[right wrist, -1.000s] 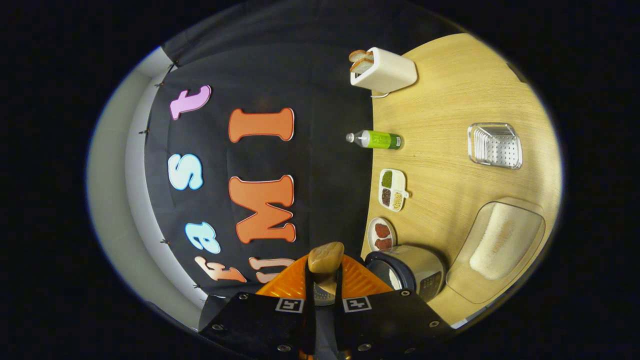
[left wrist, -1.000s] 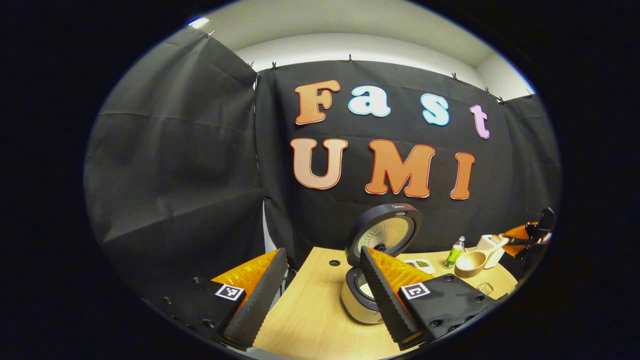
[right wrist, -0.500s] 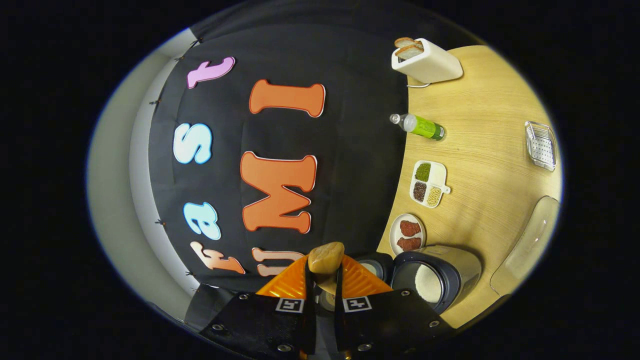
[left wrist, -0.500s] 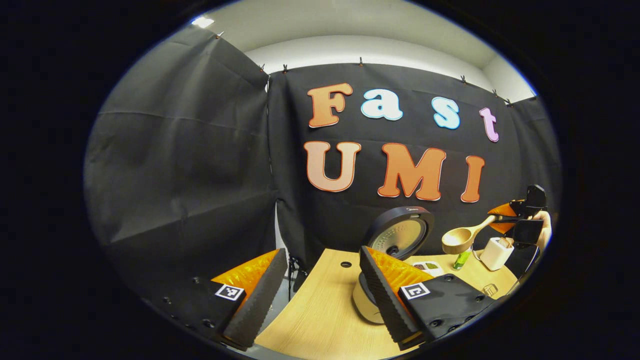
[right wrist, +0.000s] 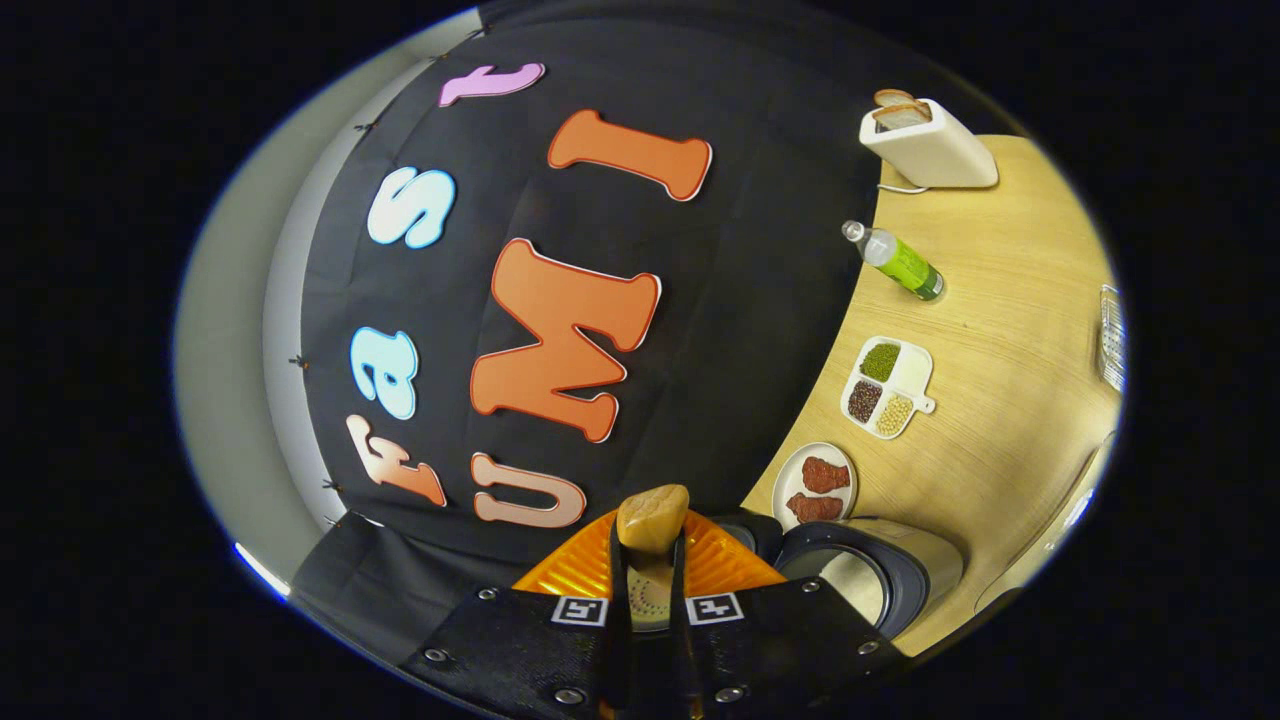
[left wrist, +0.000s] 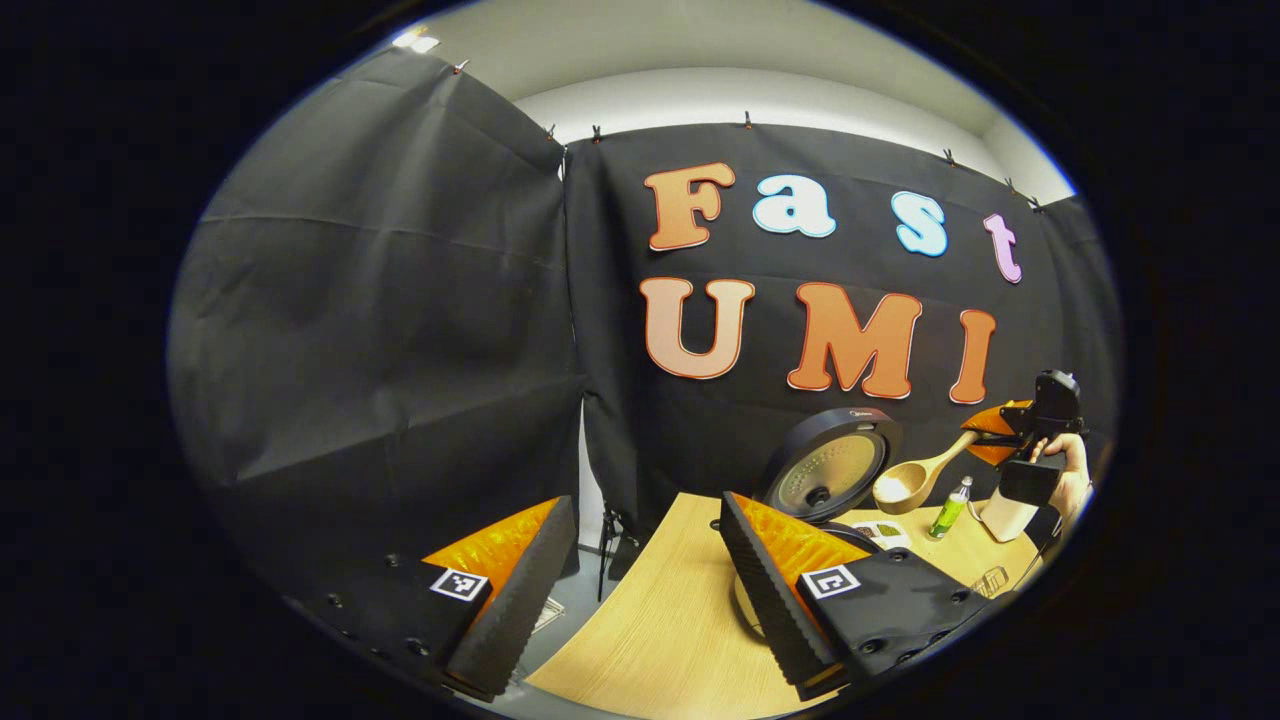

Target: Close the left gripper, press the button to open the rice cooker; take a wooden spoon from the chopstick holder with the right hand, scoop a spoonful of rice and pour it into the rice cooker, then put the wooden spoon back into the chopstick holder.

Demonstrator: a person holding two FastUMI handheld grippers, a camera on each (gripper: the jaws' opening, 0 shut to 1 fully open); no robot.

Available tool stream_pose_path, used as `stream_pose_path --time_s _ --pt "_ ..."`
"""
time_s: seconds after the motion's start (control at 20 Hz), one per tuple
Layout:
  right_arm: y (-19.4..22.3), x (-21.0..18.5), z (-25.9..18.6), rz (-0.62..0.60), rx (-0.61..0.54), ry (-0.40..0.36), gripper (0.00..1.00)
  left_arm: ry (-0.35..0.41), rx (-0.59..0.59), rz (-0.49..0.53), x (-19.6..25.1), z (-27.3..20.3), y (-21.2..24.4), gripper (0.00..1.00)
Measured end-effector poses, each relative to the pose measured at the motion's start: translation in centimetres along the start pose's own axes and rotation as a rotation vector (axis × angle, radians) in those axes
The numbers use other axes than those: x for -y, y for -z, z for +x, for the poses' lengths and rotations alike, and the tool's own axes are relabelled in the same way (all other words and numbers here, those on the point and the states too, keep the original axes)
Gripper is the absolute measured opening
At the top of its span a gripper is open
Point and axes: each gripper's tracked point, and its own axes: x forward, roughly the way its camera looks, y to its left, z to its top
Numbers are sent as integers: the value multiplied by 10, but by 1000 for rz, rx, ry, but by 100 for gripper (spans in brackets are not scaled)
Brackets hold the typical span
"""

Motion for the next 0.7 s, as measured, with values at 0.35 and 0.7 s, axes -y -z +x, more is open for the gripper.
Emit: stream_pose_path --time_s 0.35,0.7 --pt "6 -8 9 -134 12 -3 14 -15 -9 -1 -8 5 5 95" --pt "16 -5 12 -260 10 6 14 -7 -4 -1 -5 7 4 95"
